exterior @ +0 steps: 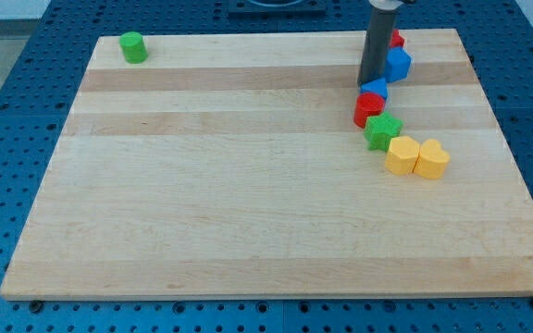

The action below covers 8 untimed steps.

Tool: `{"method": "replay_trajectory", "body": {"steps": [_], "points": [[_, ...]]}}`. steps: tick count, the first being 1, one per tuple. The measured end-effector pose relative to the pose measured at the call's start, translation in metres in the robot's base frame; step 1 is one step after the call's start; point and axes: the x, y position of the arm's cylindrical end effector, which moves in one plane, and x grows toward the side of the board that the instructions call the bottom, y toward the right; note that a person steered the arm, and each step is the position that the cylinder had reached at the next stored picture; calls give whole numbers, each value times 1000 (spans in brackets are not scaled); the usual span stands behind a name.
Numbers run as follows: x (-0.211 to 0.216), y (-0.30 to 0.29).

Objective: Push the blue triangle to the top right

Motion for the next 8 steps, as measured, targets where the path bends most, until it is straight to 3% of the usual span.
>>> {"method": "replay_trajectory", "body": {"steps": [3,4,5,8], "points": [[2,71],[34,79],[52,78],[46,24]]}}
